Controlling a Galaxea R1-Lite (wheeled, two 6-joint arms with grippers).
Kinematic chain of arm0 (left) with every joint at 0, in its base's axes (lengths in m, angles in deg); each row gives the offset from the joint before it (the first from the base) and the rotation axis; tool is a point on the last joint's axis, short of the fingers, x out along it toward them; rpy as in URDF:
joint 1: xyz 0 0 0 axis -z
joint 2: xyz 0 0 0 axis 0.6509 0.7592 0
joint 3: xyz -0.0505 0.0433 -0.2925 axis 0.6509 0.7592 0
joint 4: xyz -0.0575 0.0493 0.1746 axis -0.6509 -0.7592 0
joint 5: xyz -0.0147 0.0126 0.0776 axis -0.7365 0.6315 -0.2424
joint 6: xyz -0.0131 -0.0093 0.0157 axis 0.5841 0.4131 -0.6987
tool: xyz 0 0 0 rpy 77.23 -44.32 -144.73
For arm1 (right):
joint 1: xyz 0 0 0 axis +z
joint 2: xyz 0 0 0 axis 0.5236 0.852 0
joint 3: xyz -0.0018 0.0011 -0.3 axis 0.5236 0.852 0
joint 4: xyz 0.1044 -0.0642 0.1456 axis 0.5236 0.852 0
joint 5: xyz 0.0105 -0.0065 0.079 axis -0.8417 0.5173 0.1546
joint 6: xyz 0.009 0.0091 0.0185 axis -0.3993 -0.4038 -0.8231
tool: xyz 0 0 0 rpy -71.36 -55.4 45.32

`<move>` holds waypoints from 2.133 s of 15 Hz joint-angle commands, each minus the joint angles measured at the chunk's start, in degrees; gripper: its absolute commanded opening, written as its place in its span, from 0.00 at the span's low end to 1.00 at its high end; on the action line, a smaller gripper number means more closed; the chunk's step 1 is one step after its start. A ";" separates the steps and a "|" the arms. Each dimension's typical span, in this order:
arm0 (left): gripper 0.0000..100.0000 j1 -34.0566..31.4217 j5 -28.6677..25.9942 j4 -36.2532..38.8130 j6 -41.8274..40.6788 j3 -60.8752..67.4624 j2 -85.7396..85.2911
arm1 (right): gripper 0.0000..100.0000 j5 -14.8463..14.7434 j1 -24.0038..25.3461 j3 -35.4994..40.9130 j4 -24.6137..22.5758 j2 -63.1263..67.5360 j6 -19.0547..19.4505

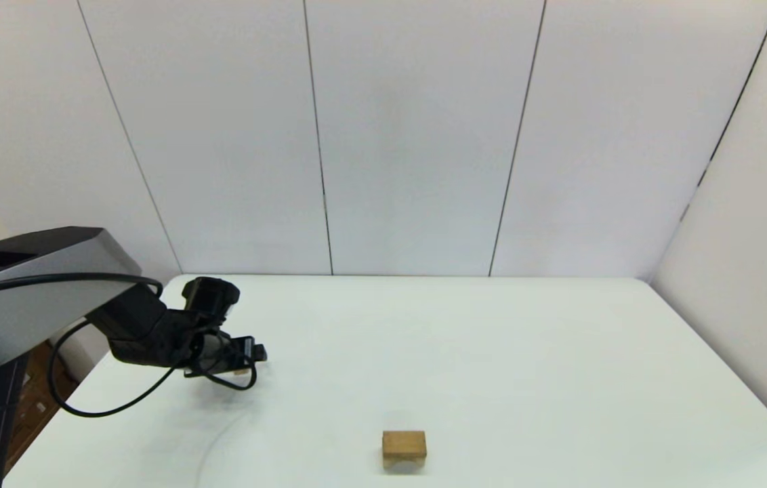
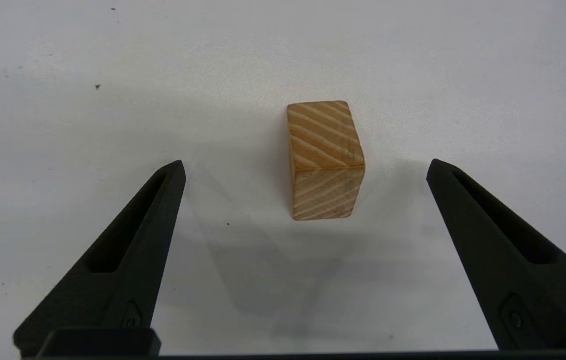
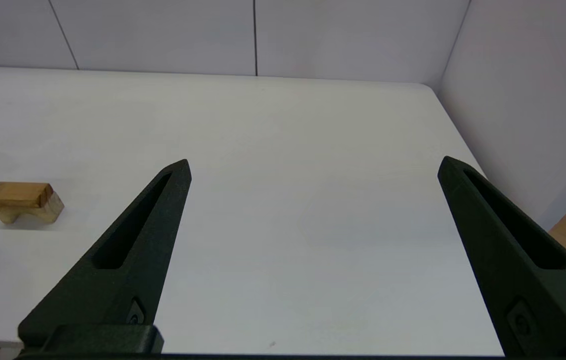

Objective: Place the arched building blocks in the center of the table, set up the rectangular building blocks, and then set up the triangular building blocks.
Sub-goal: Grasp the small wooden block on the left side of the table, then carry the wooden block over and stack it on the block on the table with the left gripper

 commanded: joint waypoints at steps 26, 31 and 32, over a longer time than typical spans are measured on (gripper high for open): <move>0.00 26.97 0.72 -25.89 -15.72 -9.22 -31.78 | 1.00 0.01 0.00 -0.01 0.04 -0.01 0.02; 0.00 32.60 -0.24 -31.78 -24.42 -12.21 -26.68 | 1.00 0.01 0.00 -0.01 -0.05 -0.01 0.02; 0.00 32.68 -1.65 -32.49 -26.97 -11.86 -25.19 | 1.00 0.01 0.00 -0.01 0.04 -0.01 0.02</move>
